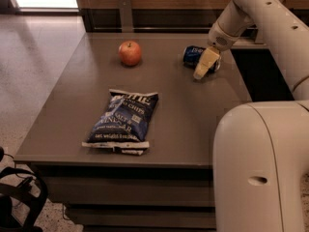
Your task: Knock pepsi can over
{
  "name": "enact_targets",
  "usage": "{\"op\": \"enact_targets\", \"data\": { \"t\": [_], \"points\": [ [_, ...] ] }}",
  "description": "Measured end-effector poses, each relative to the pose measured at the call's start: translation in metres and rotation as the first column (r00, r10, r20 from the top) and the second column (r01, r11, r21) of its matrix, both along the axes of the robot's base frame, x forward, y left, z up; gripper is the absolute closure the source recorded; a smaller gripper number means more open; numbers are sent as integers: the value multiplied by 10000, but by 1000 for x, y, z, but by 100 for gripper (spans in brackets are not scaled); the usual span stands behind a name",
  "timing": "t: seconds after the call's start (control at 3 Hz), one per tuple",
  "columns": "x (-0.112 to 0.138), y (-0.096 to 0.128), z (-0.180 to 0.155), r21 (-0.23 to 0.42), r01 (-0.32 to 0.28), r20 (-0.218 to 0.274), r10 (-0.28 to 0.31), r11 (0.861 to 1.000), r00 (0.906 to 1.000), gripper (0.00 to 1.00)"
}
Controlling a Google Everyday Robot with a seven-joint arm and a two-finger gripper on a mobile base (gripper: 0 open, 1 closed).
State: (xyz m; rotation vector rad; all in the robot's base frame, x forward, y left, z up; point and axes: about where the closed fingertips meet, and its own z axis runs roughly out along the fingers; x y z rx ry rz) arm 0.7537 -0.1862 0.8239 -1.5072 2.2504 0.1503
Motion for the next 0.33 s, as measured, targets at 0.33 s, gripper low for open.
{"op": "enact_targets", "data": {
  "t": [0.33],
  "points": [
    [0, 0, 0, 0, -1, -1, 1, 10000, 10000, 0]
  ]
}}
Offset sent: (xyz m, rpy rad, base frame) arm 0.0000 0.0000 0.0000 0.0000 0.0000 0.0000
